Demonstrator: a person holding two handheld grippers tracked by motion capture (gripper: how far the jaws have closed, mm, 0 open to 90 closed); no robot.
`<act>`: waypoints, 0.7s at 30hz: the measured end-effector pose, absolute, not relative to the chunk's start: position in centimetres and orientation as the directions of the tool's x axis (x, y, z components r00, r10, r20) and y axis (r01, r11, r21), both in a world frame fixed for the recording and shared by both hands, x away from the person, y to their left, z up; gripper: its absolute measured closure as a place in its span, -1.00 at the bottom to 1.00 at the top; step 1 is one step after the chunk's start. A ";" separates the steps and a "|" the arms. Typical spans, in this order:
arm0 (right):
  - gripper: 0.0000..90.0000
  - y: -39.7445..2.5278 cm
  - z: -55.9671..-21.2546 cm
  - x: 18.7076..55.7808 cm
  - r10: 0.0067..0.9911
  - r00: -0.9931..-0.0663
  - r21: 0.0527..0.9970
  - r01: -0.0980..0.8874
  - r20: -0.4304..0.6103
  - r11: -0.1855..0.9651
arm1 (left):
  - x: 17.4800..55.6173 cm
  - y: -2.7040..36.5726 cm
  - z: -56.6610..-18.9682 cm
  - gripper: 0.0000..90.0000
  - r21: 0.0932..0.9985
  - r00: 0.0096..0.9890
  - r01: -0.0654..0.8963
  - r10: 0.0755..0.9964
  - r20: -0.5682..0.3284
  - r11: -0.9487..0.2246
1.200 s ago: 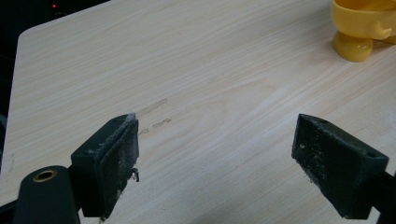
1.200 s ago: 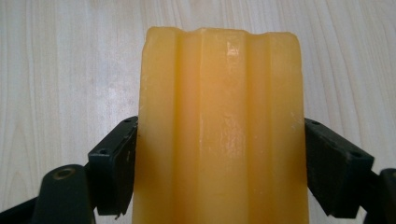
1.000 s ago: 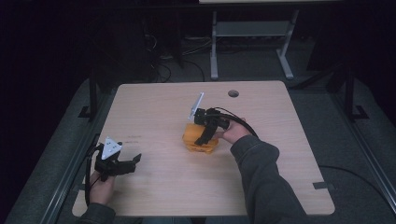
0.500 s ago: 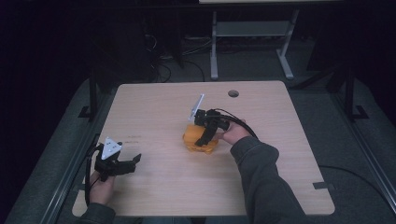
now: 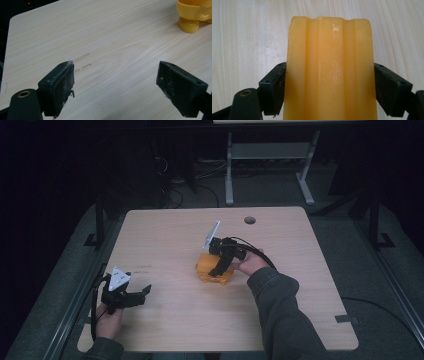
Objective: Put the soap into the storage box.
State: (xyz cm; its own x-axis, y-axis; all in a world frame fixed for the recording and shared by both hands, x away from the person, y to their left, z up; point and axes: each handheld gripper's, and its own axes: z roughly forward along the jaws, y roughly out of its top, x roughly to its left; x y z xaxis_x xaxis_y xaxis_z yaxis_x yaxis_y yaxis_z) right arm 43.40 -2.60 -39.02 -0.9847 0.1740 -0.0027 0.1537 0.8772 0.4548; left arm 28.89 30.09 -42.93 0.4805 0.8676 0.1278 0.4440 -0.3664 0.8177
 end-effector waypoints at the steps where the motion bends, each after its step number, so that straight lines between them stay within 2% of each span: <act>1: -0.56 -2.6 -39.0 43.4 0.175 -0.985 0.456 0.154 -0.003 0.877 | 28.9 30.1 -42.9 -0.69 0.818 0.481 0.444 0.868 0.128 -0.366; 21: -0.58 -3.0 -38.7 43.2 0.184 -0.983 0.477 0.169 0.016 0.862 | 28.9 30.0 -43.0 -0.69 0.818 0.482 0.443 0.867 0.128 -0.368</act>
State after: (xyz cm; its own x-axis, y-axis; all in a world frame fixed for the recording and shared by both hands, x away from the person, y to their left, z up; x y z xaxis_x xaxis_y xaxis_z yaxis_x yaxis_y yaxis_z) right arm 43.21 -3.05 -38.67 -0.9828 0.1840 0.0160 0.1692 0.8623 0.4774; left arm 28.89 30.01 -42.97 0.4823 0.8665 0.1284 0.4427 -0.3676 0.8179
